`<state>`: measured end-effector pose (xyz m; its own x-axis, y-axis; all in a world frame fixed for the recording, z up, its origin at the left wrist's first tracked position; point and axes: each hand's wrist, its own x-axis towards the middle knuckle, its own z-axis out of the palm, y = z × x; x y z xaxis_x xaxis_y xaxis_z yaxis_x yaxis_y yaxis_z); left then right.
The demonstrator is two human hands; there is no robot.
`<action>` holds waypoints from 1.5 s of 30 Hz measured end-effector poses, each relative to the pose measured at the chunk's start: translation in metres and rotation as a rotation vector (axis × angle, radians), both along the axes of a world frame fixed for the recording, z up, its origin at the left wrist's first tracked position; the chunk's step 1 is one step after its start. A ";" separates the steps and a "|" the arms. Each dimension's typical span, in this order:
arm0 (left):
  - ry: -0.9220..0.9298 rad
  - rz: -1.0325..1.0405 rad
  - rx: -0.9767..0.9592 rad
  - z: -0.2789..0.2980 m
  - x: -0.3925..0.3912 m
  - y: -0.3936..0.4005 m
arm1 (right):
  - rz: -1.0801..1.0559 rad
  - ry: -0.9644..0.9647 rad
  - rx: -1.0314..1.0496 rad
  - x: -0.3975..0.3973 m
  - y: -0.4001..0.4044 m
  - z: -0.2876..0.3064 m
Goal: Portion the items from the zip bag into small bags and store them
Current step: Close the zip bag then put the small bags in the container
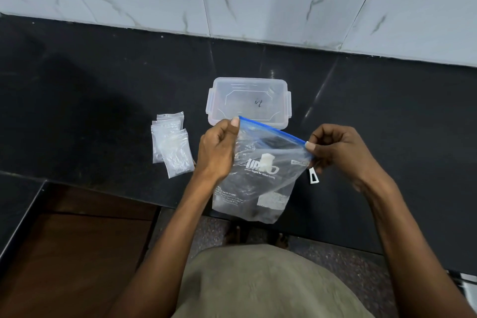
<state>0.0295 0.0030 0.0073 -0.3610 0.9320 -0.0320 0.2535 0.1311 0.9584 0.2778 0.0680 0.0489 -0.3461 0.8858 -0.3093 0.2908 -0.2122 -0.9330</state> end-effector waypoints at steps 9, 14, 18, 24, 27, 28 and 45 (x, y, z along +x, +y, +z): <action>-0.140 0.076 -0.034 -0.005 0.004 0.004 | -0.112 0.068 0.018 -0.012 -0.004 -0.015; -0.208 0.227 0.122 -0.013 0.012 0.000 | -0.235 0.122 -0.027 -0.014 -0.007 -0.020; -0.416 0.384 0.145 -0.015 0.023 0.001 | -0.263 0.138 -0.021 -0.014 -0.009 -0.021; -0.600 0.428 0.066 -0.010 0.020 0.007 | -0.238 0.209 -0.091 -0.017 -0.012 -0.023; -0.584 0.328 0.043 -0.009 0.015 0.004 | -0.162 0.202 -0.047 -0.013 -0.013 -0.022; -0.572 0.292 0.037 -0.007 0.014 0.001 | -0.130 0.204 -0.033 -0.012 -0.014 -0.021; -0.172 0.210 0.079 -0.002 0.016 -0.002 | -0.139 0.003 0.189 -0.015 -0.015 -0.012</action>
